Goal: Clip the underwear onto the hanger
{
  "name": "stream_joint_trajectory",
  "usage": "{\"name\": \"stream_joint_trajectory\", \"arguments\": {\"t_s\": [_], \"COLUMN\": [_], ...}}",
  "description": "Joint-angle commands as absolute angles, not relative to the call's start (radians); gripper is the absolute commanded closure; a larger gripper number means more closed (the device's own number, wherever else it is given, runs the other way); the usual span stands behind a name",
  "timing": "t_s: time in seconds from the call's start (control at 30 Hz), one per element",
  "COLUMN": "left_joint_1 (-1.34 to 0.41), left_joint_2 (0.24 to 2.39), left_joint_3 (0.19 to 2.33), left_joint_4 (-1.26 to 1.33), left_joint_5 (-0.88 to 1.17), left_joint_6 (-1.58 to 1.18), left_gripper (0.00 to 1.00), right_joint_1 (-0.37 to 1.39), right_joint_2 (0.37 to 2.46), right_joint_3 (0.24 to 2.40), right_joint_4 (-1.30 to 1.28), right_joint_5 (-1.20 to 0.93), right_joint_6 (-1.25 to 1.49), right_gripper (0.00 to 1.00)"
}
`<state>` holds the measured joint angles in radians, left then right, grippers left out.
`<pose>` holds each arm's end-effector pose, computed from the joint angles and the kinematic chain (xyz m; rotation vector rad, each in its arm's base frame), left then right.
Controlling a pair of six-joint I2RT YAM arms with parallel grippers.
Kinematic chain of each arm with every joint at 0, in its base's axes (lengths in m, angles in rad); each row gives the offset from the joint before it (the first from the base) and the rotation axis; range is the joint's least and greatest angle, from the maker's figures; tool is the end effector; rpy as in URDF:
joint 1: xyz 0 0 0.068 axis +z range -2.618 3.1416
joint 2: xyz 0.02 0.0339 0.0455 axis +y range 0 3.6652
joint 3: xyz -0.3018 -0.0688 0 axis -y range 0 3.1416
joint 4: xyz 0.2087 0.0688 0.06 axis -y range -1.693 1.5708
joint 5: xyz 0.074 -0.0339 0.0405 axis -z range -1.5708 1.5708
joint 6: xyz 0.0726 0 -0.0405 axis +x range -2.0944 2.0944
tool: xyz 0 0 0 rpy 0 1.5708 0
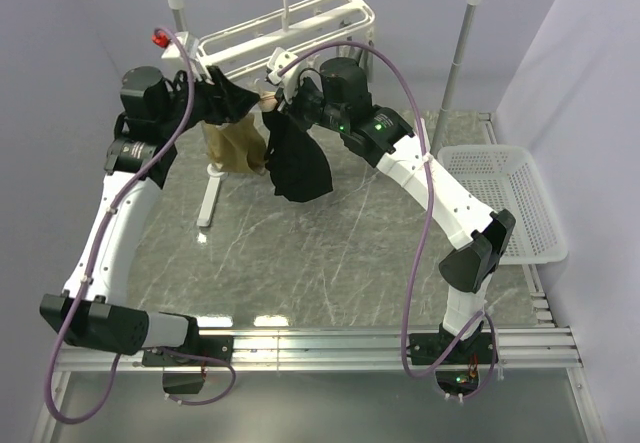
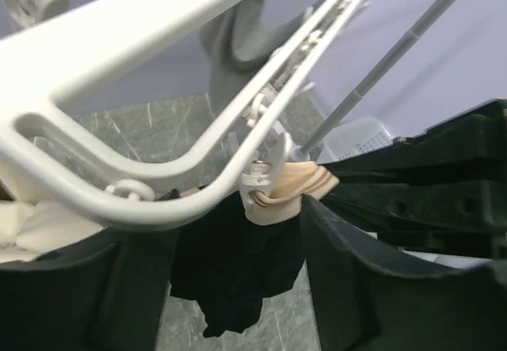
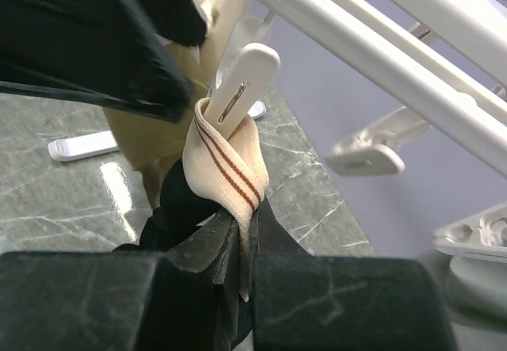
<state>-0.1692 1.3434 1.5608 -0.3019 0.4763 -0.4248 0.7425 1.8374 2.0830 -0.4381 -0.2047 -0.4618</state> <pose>0.2712 -0.0801 0.4994 0.1570 1.7080 -0.8388 0.3067 0.3015 0.4858 -1.1252 1.3729 0.3837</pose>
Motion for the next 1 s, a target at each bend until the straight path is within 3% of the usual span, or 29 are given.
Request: {"name": "stream_joint_trajectory", "arguments": {"t_s": [0.0,0.1,0.3,0.43,0.53,0.73,0.97], "left_joint_1": [-0.15,-0.143,-0.126,-0.126,-0.126,-0.127,-0.13], "left_joint_2": [1.243,1.213,1.161,1.134,1.132,1.15,1.19], "left_joint_3": [1.522,1.485,1.414,1.361,1.347,1.304,1.305], "left_joint_4": [-0.183,-0.138,-0.143,-0.152,-0.181,-0.236,-0.279], "left_joint_5": [0.56,0.603,0.621,0.627,0.624,0.568,0.471], "left_joint_6": [-0.471,-0.488,-0.491,-0.477,-0.44,-0.376,-0.295], "left_gripper": [0.31,0.25,0.23,0.22,0.23,0.31,0.44], "right_joint_1": [0.747,0.753,0.767,0.773,0.781,0.796,0.798], "right_joint_2": [1.816,1.809,1.813,1.809,1.795,1.766,1.741], "right_joint_3": [2.08,2.039,2.019,1.999,1.971,1.91,1.882], "right_joint_4": [-0.384,-0.365,-0.353,-0.342,-0.341,-0.324,-0.339], "right_joint_5": [-0.225,-0.221,-0.206,-0.202,-0.206,-0.204,-0.264], "right_joint_6": [-0.445,-0.43,-0.382,-0.35,-0.324,-0.273,-0.227], "right_gripper": [1.0,1.0,0.98,0.83,0.78,0.59,0.46]}}
